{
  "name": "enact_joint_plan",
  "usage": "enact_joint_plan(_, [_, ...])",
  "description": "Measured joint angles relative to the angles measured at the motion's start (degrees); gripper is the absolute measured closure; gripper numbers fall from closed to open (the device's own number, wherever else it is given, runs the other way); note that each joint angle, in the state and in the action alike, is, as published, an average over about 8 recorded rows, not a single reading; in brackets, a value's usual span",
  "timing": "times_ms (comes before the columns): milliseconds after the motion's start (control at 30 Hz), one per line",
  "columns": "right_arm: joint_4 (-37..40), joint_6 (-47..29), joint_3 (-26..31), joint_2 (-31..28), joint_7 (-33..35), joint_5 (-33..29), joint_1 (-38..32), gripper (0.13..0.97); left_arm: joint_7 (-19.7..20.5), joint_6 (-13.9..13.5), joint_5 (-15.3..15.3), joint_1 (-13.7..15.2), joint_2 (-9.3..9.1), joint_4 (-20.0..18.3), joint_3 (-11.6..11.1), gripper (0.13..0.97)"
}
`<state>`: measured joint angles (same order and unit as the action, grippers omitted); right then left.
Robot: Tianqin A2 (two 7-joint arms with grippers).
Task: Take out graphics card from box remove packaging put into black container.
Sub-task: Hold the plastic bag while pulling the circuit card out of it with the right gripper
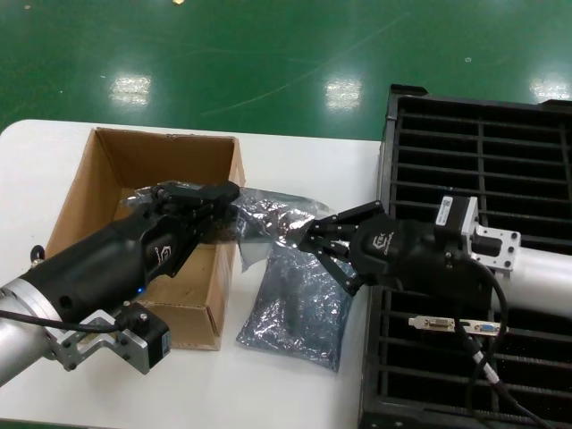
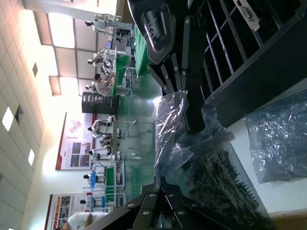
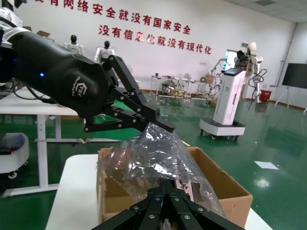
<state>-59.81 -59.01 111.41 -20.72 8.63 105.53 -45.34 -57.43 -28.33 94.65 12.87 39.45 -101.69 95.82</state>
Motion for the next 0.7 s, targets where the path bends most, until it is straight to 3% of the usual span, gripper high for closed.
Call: enact_joint_plan(700, [-1.39,-6.01,-0.34,-3.62,1.1,1.72,1.12,0.96,0.0,0.01,0.0,0.0,0.0,0.0,0.0,0.957])
